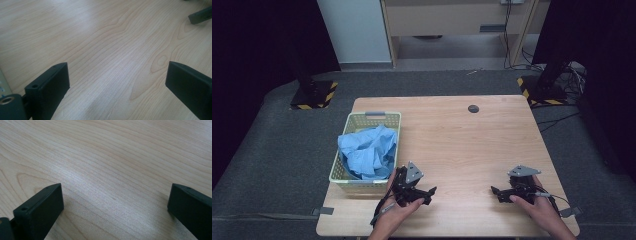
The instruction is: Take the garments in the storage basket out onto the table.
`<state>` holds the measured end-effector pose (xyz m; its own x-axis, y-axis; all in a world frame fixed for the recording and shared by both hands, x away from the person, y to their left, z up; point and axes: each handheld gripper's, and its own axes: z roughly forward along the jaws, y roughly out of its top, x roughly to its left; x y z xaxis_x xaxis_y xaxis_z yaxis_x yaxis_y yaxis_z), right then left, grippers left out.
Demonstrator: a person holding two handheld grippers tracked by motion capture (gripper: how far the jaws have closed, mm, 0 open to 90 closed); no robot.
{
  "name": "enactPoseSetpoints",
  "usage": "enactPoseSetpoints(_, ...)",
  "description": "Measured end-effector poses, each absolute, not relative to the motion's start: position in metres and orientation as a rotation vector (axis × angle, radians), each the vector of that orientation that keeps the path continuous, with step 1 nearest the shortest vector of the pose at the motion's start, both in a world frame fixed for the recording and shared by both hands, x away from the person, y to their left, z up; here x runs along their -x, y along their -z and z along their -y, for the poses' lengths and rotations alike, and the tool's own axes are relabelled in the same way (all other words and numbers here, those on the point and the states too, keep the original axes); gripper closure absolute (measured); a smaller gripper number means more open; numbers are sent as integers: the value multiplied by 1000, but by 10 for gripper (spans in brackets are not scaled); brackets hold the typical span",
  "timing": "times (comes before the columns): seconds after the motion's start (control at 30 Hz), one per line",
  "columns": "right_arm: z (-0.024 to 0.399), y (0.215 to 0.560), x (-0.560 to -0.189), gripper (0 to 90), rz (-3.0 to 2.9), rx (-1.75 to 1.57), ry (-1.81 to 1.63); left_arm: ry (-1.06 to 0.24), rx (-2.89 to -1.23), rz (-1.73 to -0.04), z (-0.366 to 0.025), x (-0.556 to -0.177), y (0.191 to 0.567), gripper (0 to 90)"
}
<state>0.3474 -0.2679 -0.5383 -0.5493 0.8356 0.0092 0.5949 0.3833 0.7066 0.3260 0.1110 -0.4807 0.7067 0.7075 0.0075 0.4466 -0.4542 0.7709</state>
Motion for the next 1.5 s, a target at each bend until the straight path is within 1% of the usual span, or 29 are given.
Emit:
enactPoseSetpoints(0.63, 268, 538, -348, 5, -2301, -1242, -959, -399, -2095, -832, -109, -319, 462, 43)
enactPoseSetpoints(0.8, 268, 538, -348, 5, -2301, -1241, -959, -414, -2089, -825, -111, -319, 456, 43)
enactPoseSetpoints(1.07, 267, 538, -348, 5, -2302, -1242, -959, -407, -2114, -836, -115, -319, 449, 42)
enactPoseSetpoints(1.5, 267, 538, -348, 5, -2304, -1238, -958, -423, -2094, -855, -124, -321, 438, 43)
